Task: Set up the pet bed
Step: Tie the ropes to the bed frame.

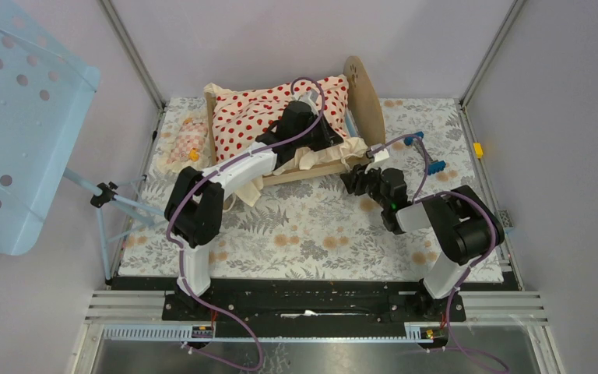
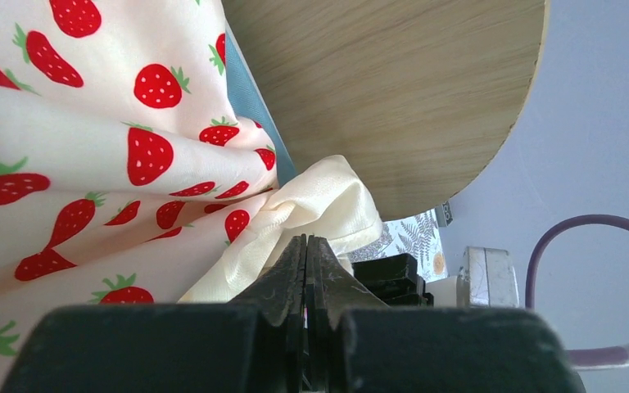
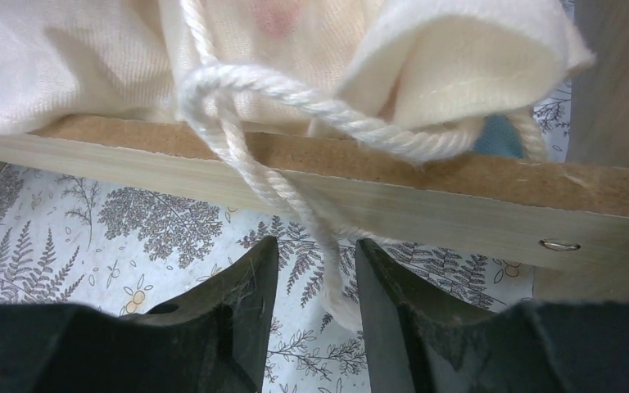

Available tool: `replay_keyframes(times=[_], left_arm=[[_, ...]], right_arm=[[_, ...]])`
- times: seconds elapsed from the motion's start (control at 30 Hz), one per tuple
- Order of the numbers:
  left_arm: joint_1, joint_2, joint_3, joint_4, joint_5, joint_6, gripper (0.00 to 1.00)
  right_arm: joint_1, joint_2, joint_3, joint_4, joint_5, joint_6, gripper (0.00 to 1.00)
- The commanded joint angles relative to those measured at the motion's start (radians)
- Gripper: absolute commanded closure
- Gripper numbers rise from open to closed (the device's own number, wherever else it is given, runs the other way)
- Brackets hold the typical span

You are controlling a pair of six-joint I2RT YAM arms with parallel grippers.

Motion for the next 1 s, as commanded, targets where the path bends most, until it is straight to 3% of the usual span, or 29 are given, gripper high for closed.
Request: replay_keyframes(times=[0.0,0.17,0.43,0.57,0.97], left_arm=[[0.01,-0.061,-0.009,0.046,0.003,-0.001,1.0],[0.013,-0.062,-0.013,0.05,0.008,-0.004,1.0],[0.025,-0.07,-0.029,0.063,0.007,-0.015,1.0],[0.032,-0.079,-0.041,0.071,0.006,-0.014,1.0],[0.038,-0.093,-0.058,0.075,0.006,-0.015,1.0]], right_arm=[[0.01,0.016,0.062,-0.013,0.068,0.019,0.54],[0.011,0.025,0.09,-0.062,0.07,0.035,0.58],[0.01,0.0,0.039,-0.041,0.078,0.056,0.88],[0.01,-0.054,-0.023,-0.035,0.129,0.075,0.97],[0.01,-0.273,-0.121,-0.265,0.384,0.133,1.0]])
